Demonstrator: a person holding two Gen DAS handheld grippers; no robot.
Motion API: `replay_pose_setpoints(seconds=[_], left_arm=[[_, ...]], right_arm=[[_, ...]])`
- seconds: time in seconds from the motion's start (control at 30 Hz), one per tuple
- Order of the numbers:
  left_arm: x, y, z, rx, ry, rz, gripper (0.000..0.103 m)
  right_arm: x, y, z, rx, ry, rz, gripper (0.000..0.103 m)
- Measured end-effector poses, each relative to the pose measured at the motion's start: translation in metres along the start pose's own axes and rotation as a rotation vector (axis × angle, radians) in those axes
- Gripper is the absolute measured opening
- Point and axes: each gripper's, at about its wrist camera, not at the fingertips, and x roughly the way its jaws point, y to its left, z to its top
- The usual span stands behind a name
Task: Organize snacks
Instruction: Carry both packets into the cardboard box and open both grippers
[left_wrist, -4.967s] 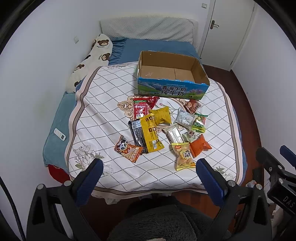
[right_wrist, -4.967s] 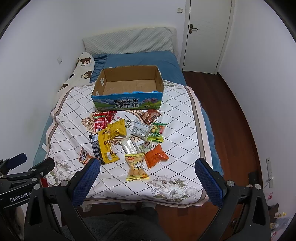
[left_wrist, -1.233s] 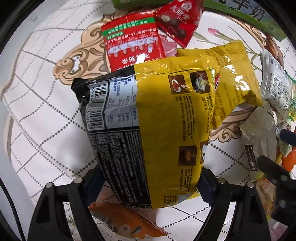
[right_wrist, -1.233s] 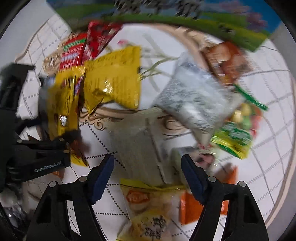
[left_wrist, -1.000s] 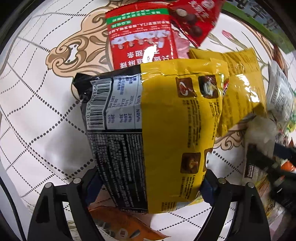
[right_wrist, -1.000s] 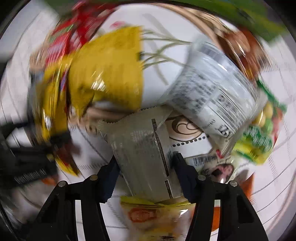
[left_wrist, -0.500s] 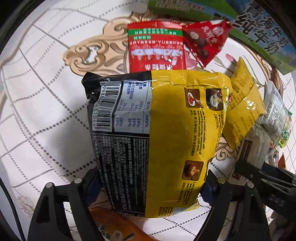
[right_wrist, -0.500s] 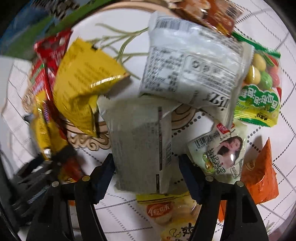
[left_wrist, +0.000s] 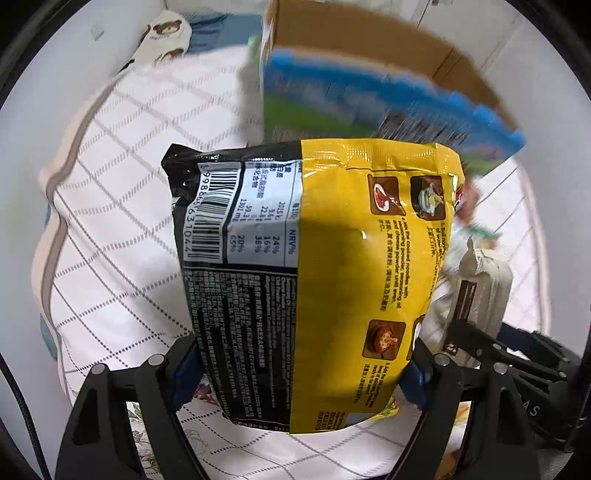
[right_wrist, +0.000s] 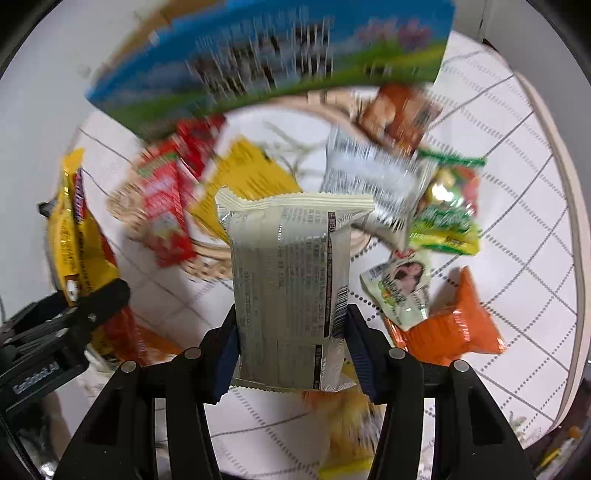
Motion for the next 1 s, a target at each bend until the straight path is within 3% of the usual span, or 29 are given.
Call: replay_pose_setpoints(seconds=[0.17,0.2,0.33,0.43,0.53,0.73,0.87,1.0], left_arm=[[-0.058,0.004,0.039,0.018,-0.055,-0.058,0.085],[-0.062,-0.002,0.055,0.017,-0.059,-0.066,0.085],[-0.082,-0.011,0.112,0.004,-0.07,-0.113,0.085],[-0.08,-0.024,0.161,-0.013,-0.077,-0.114,0.085],[-0.049,-0.059,0.223,-0.034,-0.044,-0.087,0.085],[0.037,-0.079,0.292,-0.065,0.105,-0.052,0.085],[0.111,-0.104,0.34,-0.067,0.186,-0.031,0.085],[0.148,-0.116,0.356,-0.056,0.232,-0.002,0.085]], right_arm=[[-0.076,-0.027,0.067,-0.012,-0.073,0.094,0.056],[-0.109,-0.054,0.086,-0.015,-0.081,0.108,0.056],[-0.147,-0.074,0.152,-0.029,-0.117,0.166,0.056],[-0.16,-0.076,0.204,-0.063,-0.15,0.152,0.056],[-0.15,-0.078,0.264,-0.1,-0.148,0.11,0.056],[-0.079,-0.081,0.355,-0.139,-0.029,0.034,0.056],[-0.032,-0.085,0.385,-0.167,0.033,0.002,0.056],[-0.001,-0.088,0.403,-0.189,0.076,-0.014,0.056]])
